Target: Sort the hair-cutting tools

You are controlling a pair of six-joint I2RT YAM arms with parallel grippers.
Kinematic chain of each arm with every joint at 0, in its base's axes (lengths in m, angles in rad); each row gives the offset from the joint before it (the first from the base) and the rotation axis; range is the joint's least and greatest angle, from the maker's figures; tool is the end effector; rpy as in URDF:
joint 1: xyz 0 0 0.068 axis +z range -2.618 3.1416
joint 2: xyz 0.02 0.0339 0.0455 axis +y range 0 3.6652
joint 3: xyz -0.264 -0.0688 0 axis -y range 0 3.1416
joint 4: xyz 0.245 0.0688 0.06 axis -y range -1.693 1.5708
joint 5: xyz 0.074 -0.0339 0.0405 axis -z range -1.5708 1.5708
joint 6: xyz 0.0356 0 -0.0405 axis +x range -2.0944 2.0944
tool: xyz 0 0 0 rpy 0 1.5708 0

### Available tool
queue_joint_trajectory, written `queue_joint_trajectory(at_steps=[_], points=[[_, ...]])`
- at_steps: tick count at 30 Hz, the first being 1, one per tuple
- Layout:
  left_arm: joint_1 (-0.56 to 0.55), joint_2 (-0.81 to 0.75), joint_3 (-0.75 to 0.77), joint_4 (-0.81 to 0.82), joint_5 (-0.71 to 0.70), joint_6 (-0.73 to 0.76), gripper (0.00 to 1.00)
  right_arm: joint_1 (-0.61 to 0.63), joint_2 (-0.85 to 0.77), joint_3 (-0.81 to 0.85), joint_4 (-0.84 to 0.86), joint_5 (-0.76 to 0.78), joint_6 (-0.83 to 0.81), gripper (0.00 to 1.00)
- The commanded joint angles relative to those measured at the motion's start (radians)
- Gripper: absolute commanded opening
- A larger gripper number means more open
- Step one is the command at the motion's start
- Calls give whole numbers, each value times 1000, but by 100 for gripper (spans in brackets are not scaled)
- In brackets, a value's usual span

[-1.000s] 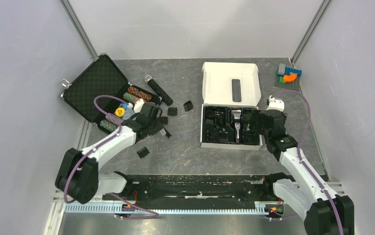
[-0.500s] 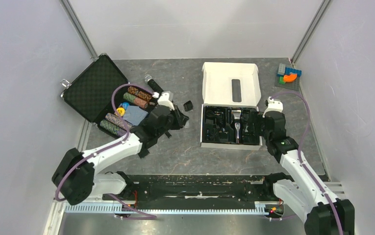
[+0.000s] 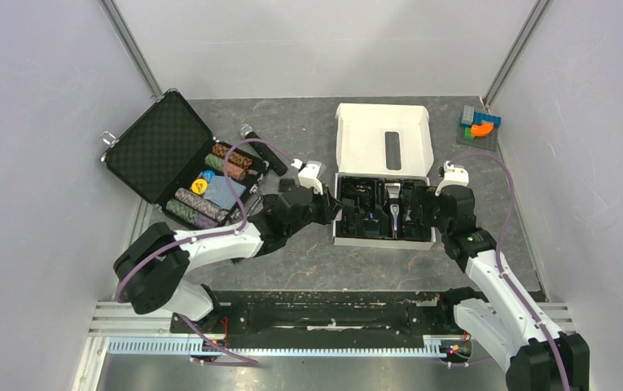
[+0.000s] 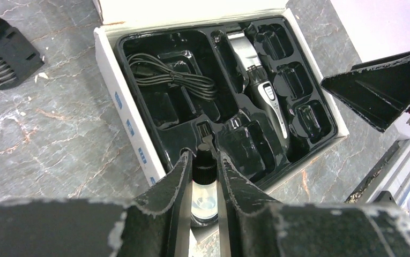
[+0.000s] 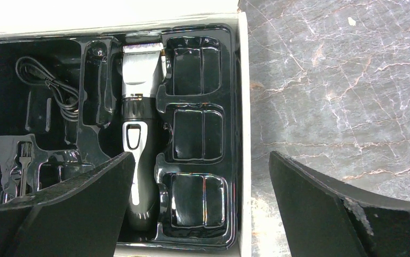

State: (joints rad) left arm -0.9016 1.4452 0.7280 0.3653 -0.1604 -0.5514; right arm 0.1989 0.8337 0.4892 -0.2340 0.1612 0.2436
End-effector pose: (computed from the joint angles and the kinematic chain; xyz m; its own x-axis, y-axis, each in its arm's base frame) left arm 0.1989 -0.2423 0.2220 -0.5390 -0.1521 -0.8284 0.4683 0.7634 -0.4449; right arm 0.1823 0.0309 0.2230 -0.5354 0.1349 -0.8337 0.0679 0.9908 0.1168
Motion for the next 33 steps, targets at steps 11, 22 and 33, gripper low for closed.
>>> queue_joint_trajectory(at_steps=[11, 22, 33], points=[[-45, 134, 30, 140, -50, 63, 15, -3, 9, 12, 12, -30, 3, 99], [-69, 181, 45, 138, -63, 15, 14, -3, 16, 15, 12, -37, 3, 99], [-93, 190, 47, 80, -129, -7, 19, -3, 12, 9, 14, -39, 6, 99]])
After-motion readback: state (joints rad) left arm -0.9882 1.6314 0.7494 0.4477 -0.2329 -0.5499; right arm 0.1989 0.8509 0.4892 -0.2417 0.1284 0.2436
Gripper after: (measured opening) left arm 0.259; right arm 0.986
